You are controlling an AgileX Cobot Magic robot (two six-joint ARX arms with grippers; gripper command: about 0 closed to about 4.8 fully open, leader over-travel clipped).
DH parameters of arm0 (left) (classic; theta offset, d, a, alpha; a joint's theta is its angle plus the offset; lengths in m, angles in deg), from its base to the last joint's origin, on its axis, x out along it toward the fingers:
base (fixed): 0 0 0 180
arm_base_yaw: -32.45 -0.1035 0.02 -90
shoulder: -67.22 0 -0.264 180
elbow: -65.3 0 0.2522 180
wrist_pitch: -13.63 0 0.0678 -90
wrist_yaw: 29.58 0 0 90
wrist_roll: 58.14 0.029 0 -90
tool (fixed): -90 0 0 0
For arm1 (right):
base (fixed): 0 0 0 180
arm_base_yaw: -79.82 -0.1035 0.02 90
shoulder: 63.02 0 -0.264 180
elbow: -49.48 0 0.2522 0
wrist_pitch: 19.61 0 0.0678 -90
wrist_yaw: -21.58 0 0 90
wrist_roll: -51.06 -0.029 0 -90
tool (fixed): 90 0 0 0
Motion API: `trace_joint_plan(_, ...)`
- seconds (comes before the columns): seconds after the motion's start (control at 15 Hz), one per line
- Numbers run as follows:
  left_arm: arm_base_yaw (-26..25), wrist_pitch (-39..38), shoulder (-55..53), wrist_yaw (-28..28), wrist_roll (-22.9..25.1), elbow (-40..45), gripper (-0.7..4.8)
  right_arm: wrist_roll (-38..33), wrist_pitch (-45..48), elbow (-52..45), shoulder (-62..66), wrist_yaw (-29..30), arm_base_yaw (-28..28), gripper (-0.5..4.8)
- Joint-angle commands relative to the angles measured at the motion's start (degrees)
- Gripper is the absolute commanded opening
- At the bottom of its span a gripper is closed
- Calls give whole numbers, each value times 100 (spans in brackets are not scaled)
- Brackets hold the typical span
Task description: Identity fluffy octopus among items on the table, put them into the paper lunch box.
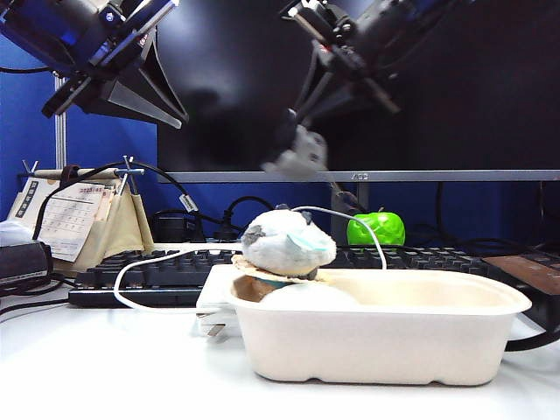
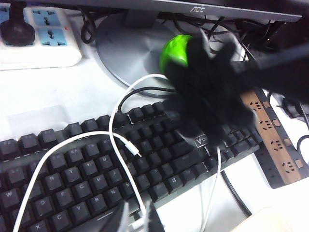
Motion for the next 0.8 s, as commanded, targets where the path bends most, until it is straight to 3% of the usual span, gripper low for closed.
trace_joint_plan(0.07, -2, 48, 13, -343, 20, -13, 58, 490, -1088, 7, -256, -590, -4, -1)
trace_joint_plan(0.33, -2, -256, 15, -925, 17, -13, 58, 785, -2070, 2, -706, -820, -4, -1)
trace_joint_plan(0.6, -2, -772, 15, -960, 15, -13, 58, 787, -2883, 0, -1338, -800, -7, -1)
trace_joint_plan(0.8, -2, -883, 15, -1993, 24, -13, 57, 787, -3427, -9, -1690, -796, -7, -1)
